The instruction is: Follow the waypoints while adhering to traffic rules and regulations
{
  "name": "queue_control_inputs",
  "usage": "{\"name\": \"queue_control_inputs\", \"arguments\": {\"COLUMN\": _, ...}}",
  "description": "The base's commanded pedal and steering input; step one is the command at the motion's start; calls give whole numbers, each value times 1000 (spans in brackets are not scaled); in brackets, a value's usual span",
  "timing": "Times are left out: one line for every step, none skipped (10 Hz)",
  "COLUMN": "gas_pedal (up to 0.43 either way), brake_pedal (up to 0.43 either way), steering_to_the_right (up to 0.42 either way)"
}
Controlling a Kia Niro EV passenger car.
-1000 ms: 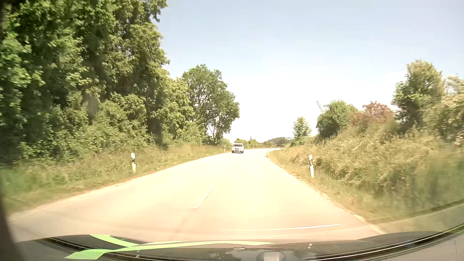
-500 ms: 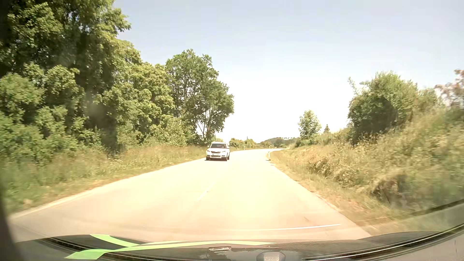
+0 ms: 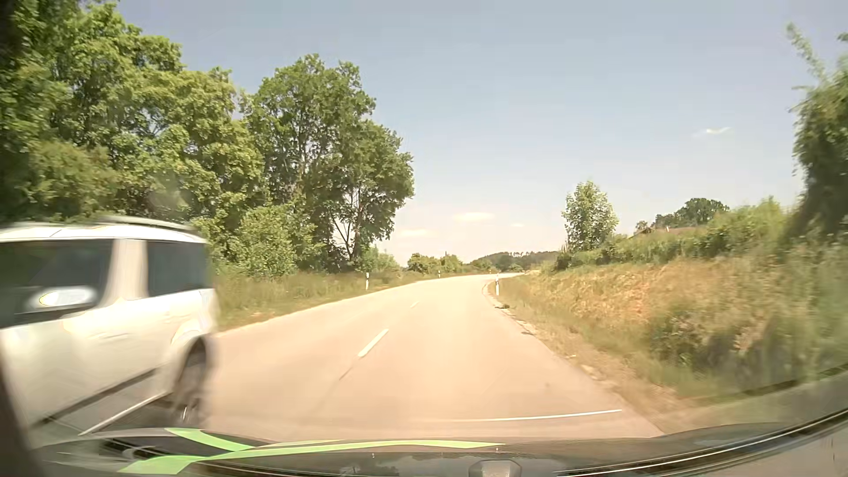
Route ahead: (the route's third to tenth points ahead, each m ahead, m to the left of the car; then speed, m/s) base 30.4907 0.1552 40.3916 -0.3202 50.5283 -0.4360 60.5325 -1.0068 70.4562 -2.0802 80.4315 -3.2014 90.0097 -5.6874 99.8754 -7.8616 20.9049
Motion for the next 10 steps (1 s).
{"name": "queue_control_inputs", "arguments": {"gas_pedal": 240, "brake_pedal": 0, "steering_to_the_right": 2}}
{"name": "queue_control_inputs", "arguments": {"gas_pedal": 197, "brake_pedal": 0, "steering_to_the_right": 0}}
{"name": "queue_control_inputs", "arguments": {"gas_pedal": 169, "brake_pedal": 0, "steering_to_the_right": -1}}
{"name": "queue_control_inputs", "arguments": {"gas_pedal": 157, "brake_pedal": 0, "steering_to_the_right": -1}}
{"name": "queue_control_inputs", "arguments": {"gas_pedal": 150, "brake_pedal": 0, "steering_to_the_right": -1}}
{"name": "queue_control_inputs", "arguments": {"gas_pedal": 150, "brake_pedal": 0, "steering_to_the_right": 1}}
{"name": "queue_control_inputs", "arguments": {"gas_pedal": 150, "brake_pedal": 0, "steering_to_the_right": 2}}
{"name": "queue_control_inputs", "arguments": {"gas_pedal": 150, "brake_pedal": 0, "steering_to_the_right": 2}}
{"name": "queue_control_inputs", "arguments": {"gas_pedal": 138, "brake_pedal": 0, "steering_to_the_right": 3}}
{"name": "queue_control_inputs", "arguments": {"gas_pedal": 138, "brake_pedal": 0, "steering_to_the_right": 3}}
